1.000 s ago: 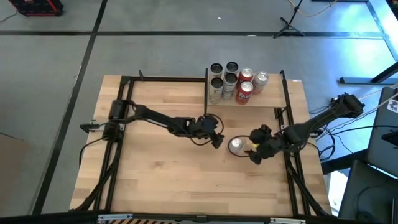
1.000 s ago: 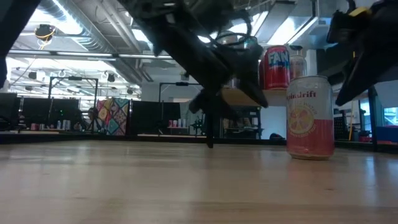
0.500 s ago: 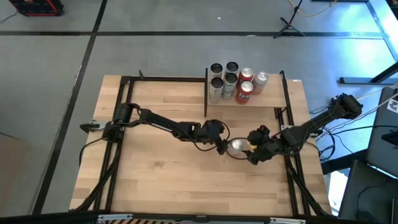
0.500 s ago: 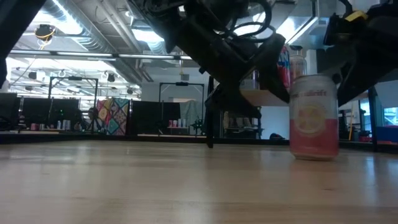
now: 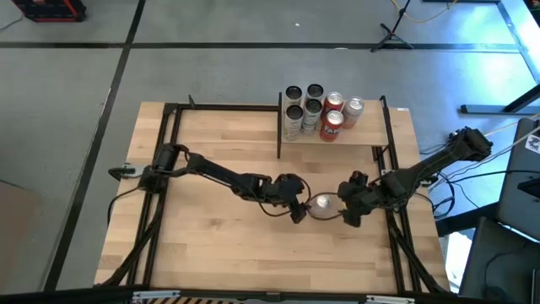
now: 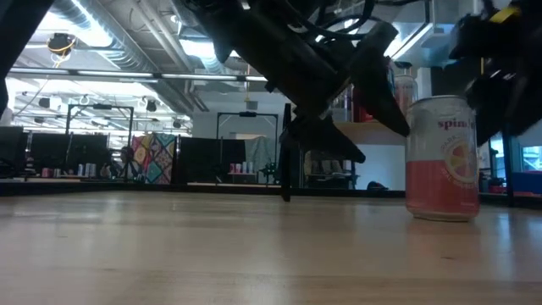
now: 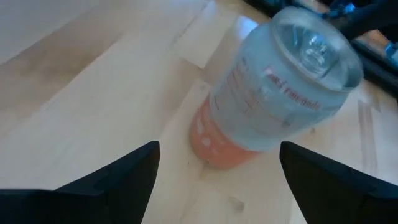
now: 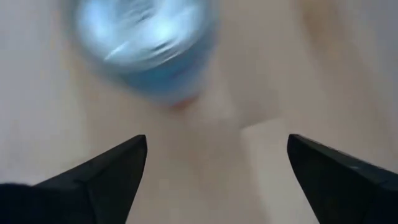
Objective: Place canned beverage on shelf
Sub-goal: Put the orange white soda can on the shelf aligned with the other orange white soda can
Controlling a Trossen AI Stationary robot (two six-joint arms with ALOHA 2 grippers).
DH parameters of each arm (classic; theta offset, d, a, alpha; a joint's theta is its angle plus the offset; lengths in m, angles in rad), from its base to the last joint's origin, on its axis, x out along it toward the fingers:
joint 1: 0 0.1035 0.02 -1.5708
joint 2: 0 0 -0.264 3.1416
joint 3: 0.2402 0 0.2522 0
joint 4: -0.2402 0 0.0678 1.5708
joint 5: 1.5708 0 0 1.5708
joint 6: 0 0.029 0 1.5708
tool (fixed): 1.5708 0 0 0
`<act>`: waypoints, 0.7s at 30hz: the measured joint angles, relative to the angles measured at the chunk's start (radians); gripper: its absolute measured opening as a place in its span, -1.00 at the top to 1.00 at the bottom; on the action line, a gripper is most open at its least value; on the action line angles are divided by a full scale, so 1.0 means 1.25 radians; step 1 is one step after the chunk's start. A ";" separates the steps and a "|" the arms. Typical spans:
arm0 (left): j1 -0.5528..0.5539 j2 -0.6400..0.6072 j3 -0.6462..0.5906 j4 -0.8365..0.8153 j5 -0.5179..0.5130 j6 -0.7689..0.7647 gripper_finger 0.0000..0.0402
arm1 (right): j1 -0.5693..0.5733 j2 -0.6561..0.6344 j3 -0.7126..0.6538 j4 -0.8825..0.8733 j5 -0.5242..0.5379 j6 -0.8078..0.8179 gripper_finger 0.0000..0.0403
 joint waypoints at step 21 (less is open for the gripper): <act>-0.035 -0.104 0.001 -0.197 0.038 -0.040 -0.64 | -0.002 0.034 0.037 0.230 0.040 -0.235 -0.86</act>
